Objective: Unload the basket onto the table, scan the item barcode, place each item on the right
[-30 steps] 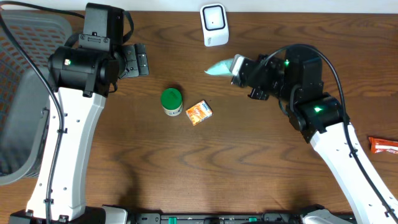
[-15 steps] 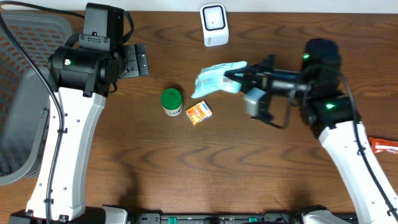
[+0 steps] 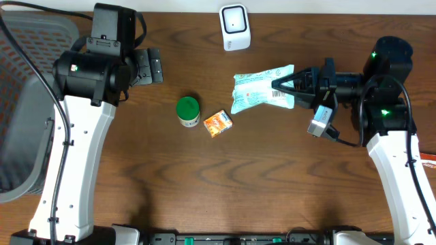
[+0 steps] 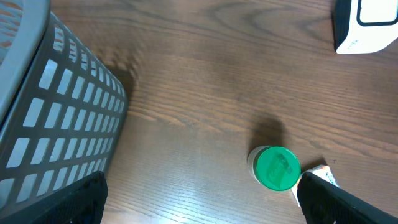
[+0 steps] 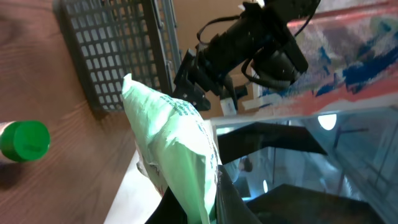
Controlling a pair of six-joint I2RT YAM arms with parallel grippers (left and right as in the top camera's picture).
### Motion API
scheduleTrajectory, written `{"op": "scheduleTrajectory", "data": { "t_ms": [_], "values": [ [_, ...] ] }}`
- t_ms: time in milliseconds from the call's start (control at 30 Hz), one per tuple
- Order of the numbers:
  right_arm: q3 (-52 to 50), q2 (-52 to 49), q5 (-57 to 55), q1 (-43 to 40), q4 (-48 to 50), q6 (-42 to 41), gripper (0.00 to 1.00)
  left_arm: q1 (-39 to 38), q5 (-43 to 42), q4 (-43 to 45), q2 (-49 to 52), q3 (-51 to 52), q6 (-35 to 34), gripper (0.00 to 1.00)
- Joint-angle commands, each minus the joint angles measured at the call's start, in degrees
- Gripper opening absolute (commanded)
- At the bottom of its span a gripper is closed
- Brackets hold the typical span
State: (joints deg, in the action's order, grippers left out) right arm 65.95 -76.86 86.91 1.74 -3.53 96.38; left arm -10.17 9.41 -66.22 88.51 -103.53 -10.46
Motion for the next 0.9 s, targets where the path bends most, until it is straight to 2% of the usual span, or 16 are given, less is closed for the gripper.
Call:
{"op": "scheduleTrajectory", "data": {
  "t_ms": [0,300,500,600,733,867],
  "values": [
    [0.72,-0.42,2.58,-0.15,0.15,0.55,0.01,0.28,0.94,-0.2,0.22,-0.2,0.15,0.98],
    [0.72,-0.42,2.56,-0.15,0.15,-2.08,0.01,0.28,0.92,-0.2,0.22,-0.2,0.13,0.98],
    [0.72,-0.68,-6.58,0.11,0.11,-6.67,0.01,0.28,0.92,-0.2,0.22,-0.2,0.13,0.98],
    [0.72,-0.76,-15.96,0.7,-0.09,-16.65,0.01,0.28,0.94,-0.2,0.22,-0.2,0.15,0.98],
    [0.72,-2.75,-27.43,1.75,-1.25,-36.46,0.01,0.28,0.94,-0.2,0.22,-0.2,0.15,0.98],
    [0.72,-6.08,-30.21,2.38,-7.06,-50.97,0.01,0.28,0.92,-0.2,0.22,-0.2,0.13,0.98]
  ]
}}
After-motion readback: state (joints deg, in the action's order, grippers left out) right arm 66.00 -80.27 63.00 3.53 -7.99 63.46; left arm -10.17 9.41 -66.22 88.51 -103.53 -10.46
